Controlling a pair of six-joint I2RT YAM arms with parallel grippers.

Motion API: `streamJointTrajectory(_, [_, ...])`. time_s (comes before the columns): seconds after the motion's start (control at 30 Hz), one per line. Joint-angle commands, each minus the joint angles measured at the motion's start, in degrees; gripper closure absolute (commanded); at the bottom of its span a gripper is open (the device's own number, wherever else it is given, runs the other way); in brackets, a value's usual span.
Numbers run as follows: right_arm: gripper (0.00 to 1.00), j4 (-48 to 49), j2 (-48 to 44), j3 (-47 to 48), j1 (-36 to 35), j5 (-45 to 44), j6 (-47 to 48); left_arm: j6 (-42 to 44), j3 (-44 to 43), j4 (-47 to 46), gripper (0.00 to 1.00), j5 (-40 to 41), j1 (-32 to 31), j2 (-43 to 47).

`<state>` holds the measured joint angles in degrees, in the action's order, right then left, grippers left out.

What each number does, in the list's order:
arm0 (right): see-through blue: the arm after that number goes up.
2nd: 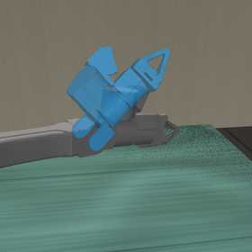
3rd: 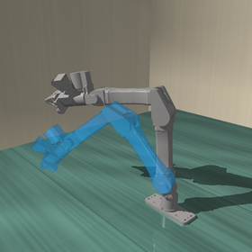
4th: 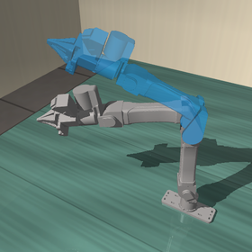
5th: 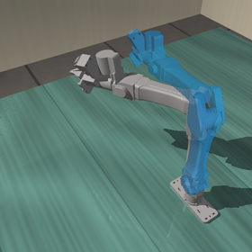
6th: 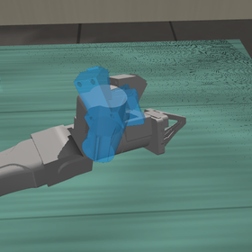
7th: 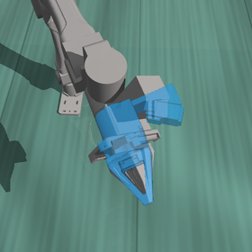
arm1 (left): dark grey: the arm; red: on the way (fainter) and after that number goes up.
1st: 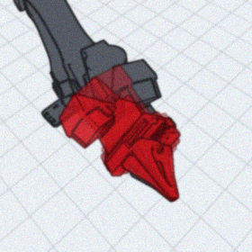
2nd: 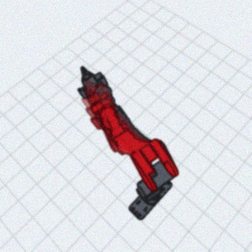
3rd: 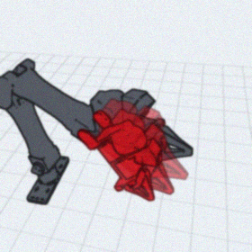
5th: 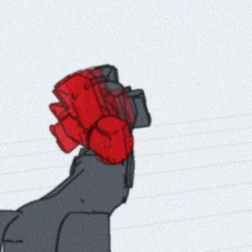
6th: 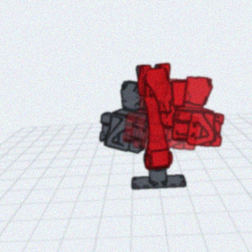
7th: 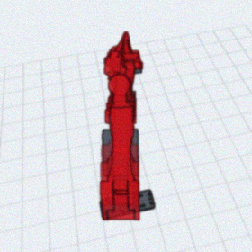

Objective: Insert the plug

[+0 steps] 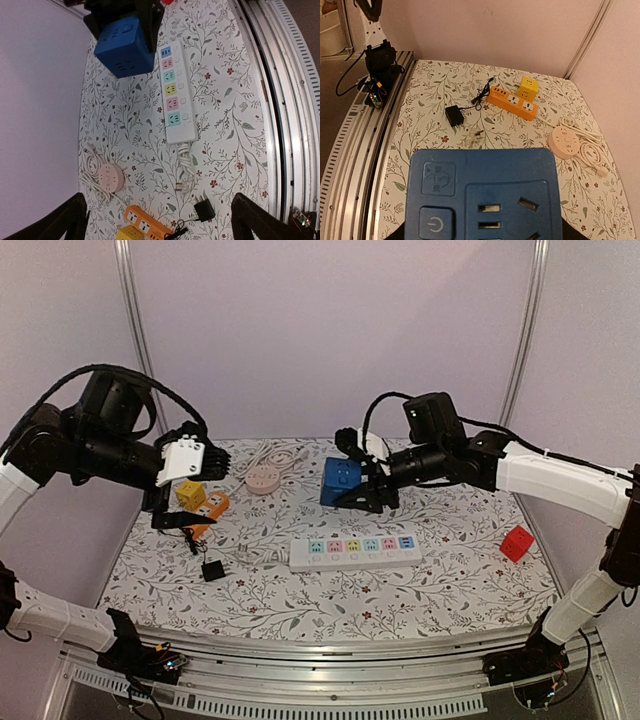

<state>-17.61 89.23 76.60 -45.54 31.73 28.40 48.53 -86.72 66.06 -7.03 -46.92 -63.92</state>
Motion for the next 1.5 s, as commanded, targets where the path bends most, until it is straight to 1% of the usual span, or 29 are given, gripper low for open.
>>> streamJointTrajectory(0.0, [0.95,9.04,-0.48,-2.6,-0.75,4.43,-4.22,-7.16,-0.75,-11.68,0.0,2.72,-7.92,-9.35])
streamJointTrajectory(0.03, [0.95,9.08,-0.73,-3.41,-0.74,5.35,-3.53,-7.74,-0.13,-15.21,0.0,0.71,-8.26,-9.91])
streamJointTrajectory(0.1, [0.94,9.15,-1.38,-5.07,-0.78,6.72,-1.67,-6.1,1.43,-20.02,0.0,-0.84,-9.85,-11.37])
streamJointTrajectory(0.17, [0.95,9.35,-1.6,-5.98,-0.89,6.71,-0.81,-5.38,2.07,-23.41,0.0,2.83,-11.79,-14.15])
streamJointTrajectory(0.23, [0.96,10.19,-1.67,-6.91,-1.17,6.14,-0.73,-7.71,0.97,-25.71,0.01,6.42,-12.26,-17.48])
streamJointTrajectory(0.33, [0.97,11.15,-1.94,-7.94,-2.49,3.89,-0.14,-10.46,-0.48,-28.51,0.01,9.07,-12.11,-20.36])
streamJointTrajectory(0.43, [0.98,12.06,-2.0,-7.88,-3.1,4.2,1.11,-13.32,-0.99,-29.57,0.01,7.93,-11.28,-21.98])
streamJointTrajectory(0.5, [0.99,13.68,-2.19,-7.82,-3.28,5.44,0.03,-16.09,-0.63,-29.65,0.01,7.57,-10.59,-22.67])
streamJointTrajectory(0.6, [1.0,14.77,-2.88,-7.8,-3.67,5.61,-0.74,-18.32,0.79,-30.27,0.07,4.13,-9.73,-22.3])
streamJointTrajectory(0.73, [1.0,15.0,-3.19,-7.29,-3.72,5.93,-1.87,-18.65,2.01,-30.86,0.15,0.23,-9.61,-21.46])
streamJointTrajectory(0.8, [1.0,15.09,-3.1,-6.92,-3.77,6.37,-2.52,-18.98,2.29,-30.71,0.24,-0.9,-9.6,-21.5])
streamJointTrajectory(0.87, [1.0,15.14,-3.22,-6.52,-3.94,6.82,-2.96,-19.03,2.94,-30.56,0.37,-1.57,-9.68,-21.39])
streamJointTrajectory(0.9, [1.0,15.22,-3.35,-6.47,-4.06,6.96,-3.06,-18.96,3.36,-30.53,0.42,-1.68,-9.65,-21.27])
streamJointTrajectory(0.93, [1.0,15.17,-3.63,-6.46,-4.19,6.96,-3.04,-18.84,3.73,-30.5,0.49,-1.77,-9.68,-21.11])
streamJointTrajectory(0.97, [1.0,15.15,-3.83,-6.46,-4.4,7.17,-3.01,-18.76,3.89,-30.55,0.6,-1.91,-9.64,-20.91])
streamJointTrajectory(1.0, [1.0,15.1,-4.05,-6.46,-4.45,7.38,-2.94,-18.68,3.92,-30.55,0.73,-2.13,-9.6,-20.78])
streamJointTrajectory(1.03, [1.0,15.06,-4.21,-6.46,-4.4,7.65,-2.92,-18.53,3.85,-30.51,0.91,-2.4,-9.64,-20.68])
streamJointTrajectory(1.07, [0.99,14.97,-4.3,-6.59,-4.39,7.8,-2.92,-18.36,3.7,-30.58,1.0,-2.57,-9.68,-20.53])
streamJointTrajectory(1.1, [0.93,15.01,-4.52,-6.73,-4.46,7.93,-2.98,-18.31,3.71,-30.7,1.0,-2.5,-9.61,-20.35])
streamJointTrajectory(1.13, [0.85,15.12,-4.71,-7.12,-4.43,8.26,-3.0,-18.3,3.86,-31.1,1.0,-2.16,-9.63,-20.06])
streamJointTrajectory(1.17, [0.68,15.22,-5.04,-7.5,-4.41,8.59,-3.05,-18.32,3.98,-31.68,1.0,-1.84,-9.58,-19.69])
streamJointTrajectory(1.23, [0.22,15.23,-6.02,-8.4,-4.29,8.58,-3.53,-19.09,4.45,-33.38,1.0,-2.21,-9.02,-18.35])
streamJointTrajectory(1.27, [0.05,15.28,-6.5,-9.14,-4.0,8.48,-4.17,-19.72,4.66,-34.49,1.0,-2.95,-8.54,-17.4])
streamJointTrajectory(1.3, [0.02,15.53,-6.85,-9.93,-3.46,8.49,-4.66,-19.98,4.83,-35.42,1.0,-4.23,-8.18,-16.47])
streamJointTrajectory(1.37, [0.01,17.88,-7.74,-12.05,-1.71,10.19,-6.91,-20.08,5.2,-36.33,1.0,-6.41,-8.02,-14.73])
streamJointTrajectory(1.47, [0.01,25.72,-8.68,-15.29,-0.32,13.97,-12.53,-21.78,6.18,-36.48,1.0,-10.23,-8.02,-12.93])
